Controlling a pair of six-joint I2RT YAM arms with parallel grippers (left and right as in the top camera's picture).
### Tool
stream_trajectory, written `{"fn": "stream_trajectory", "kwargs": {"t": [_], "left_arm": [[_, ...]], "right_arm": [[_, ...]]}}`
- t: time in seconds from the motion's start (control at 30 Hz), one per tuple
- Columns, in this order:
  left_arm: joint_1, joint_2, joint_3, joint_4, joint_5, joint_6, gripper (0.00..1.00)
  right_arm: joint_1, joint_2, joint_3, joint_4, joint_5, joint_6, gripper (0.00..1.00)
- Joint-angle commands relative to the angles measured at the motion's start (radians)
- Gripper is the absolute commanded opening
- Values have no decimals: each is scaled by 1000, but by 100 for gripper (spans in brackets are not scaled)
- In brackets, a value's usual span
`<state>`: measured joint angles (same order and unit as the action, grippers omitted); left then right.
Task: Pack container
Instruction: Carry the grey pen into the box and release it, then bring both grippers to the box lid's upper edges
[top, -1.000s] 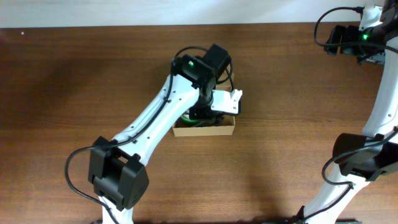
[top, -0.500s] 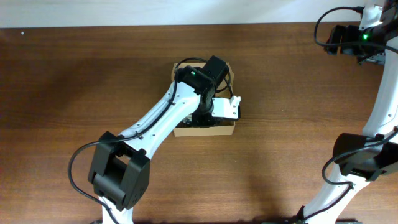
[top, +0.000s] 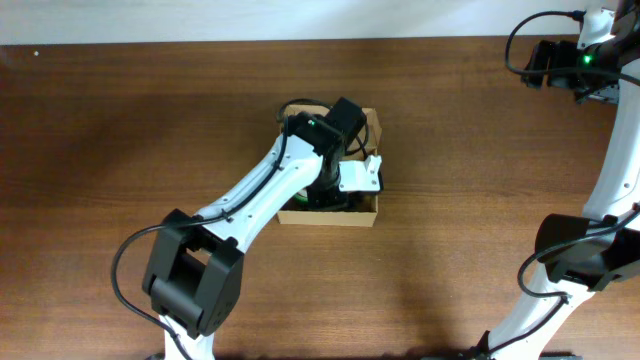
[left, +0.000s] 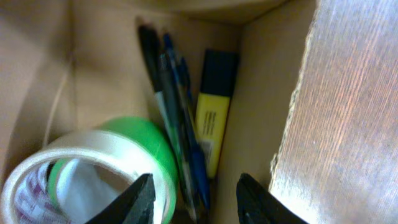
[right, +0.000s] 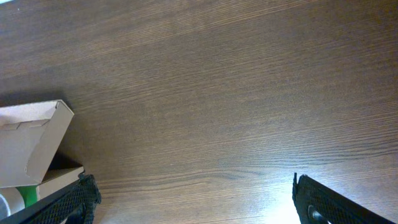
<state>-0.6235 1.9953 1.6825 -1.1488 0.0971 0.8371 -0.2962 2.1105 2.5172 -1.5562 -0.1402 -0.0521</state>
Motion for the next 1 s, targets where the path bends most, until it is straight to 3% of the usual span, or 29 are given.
{"fn": "stream_trajectory", "kwargs": {"t": [0.0, 0.03, 0.1, 0.3, 0.47, 0.6, 0.8, 0.87, 0.97], "left_arm": [[-3, -22, 117, -60, -16, -89, 49], [-2, -26, 148, -85, -16, -93, 55], [-2, -35, 227, -155, -19, -95, 99], [-2, -42, 413, -281, -142, -196, 99], [35, -46, 518, -346, -308, -356, 99], [137, -51, 536, -398, -454, -495, 99], [394, -51, 536, -406, -444, -621, 99], [481, -51, 536, -369, -347, -620, 99], [606, -51, 536, -290, -45, -620, 99]], "right_arm": [[-5, -3, 6, 0, -5, 8, 99], [-5, -3, 6, 0, -5, 8, 99], [-5, -3, 6, 0, -5, 8, 99], [-5, -3, 6, 0, -10, 9, 99], [-5, -3, 6, 30, -207, 9, 99], [-5, -3, 6, 30, -311, 9, 99], [-4, 2, 6, 10, -366, 5, 99], [-4, 9, 5, -9, -339, 5, 78], [8, 38, 2, -51, -264, 9, 52]]}}
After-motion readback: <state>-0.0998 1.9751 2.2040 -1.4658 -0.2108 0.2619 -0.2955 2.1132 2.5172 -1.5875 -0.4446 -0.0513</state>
